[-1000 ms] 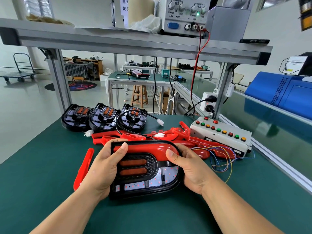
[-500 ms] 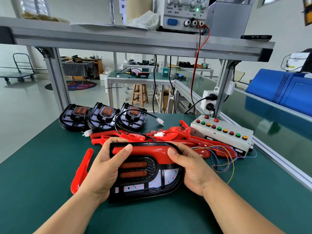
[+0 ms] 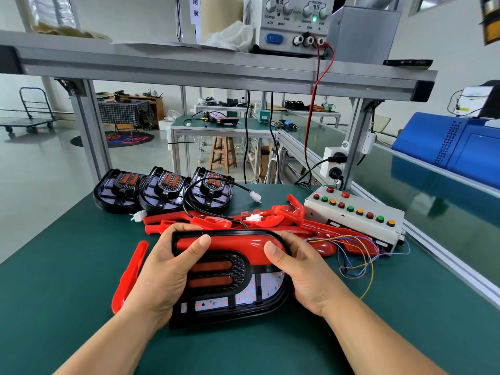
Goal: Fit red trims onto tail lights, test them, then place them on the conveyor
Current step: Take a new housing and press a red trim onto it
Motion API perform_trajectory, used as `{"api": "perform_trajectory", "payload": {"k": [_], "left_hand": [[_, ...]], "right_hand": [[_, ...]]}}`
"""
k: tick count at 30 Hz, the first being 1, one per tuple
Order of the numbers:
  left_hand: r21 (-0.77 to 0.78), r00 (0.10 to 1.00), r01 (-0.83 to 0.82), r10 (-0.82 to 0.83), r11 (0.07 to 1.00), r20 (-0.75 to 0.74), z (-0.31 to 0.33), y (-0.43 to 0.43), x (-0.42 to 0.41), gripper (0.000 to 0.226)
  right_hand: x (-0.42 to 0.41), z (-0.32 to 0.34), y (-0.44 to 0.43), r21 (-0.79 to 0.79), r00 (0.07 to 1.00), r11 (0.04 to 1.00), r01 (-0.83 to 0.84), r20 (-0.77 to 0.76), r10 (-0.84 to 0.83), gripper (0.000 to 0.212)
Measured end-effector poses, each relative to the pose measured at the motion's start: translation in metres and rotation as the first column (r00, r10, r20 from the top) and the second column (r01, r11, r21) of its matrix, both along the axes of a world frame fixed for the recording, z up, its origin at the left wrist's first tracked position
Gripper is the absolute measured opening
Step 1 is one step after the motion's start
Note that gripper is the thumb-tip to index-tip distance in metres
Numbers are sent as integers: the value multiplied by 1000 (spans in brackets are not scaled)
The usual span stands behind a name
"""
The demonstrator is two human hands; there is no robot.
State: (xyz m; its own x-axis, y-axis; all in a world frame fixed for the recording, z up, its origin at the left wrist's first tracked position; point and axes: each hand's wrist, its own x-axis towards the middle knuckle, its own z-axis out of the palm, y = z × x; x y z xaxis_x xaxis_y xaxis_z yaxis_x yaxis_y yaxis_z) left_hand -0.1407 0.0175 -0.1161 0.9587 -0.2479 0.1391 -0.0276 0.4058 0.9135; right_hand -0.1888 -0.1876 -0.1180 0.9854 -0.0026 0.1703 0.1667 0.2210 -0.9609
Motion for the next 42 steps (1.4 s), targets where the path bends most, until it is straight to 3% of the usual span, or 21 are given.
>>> {"api": "perform_trajectory", "payload": {"k": [11,16,18,21,26,33,37,39,42], "left_hand": [[28,1000,2,-2,1000,-6,-5,-2,4,26],[13,1000,-11,12,1000,-18,-4,-3,3,42],[13,999,-15,15,1000,-28,-4,-3,1,43],[27,999,-11,12,1000,-43,-4,-4,1,36],[69,997,-4,10,998,-82,-2,-3,2,27],[67,992,43,-35,997,-120,-1,-4,0,39],[76,995,32,-25,997,-97,-1,-4,-1,32],[87,998,-10,15,996,-60,-1,-5,-1,39],[232,986,-138,111,963,128,-2,-4,2,47]], "right_hand": [[-3,3,0,-221,989,965,143,66,-132,41],[-1,3,-1,-260,984,950,174,87,-156,41],[-1,2,-2,-250,986,954,164,74,-150,37],[1,-1,-3,-148,992,981,122,-9,-125,47],[3,-2,-7,-48,996,999,-24,-85,20,46],[5,-3,-13,-255,995,962,98,-8,-103,57],[5,-5,-12,-274,994,955,110,14,-110,62],[5,-5,-13,-243,996,966,82,-5,-85,63],[5,-6,-15,-211,998,977,40,-39,-49,55]]}}
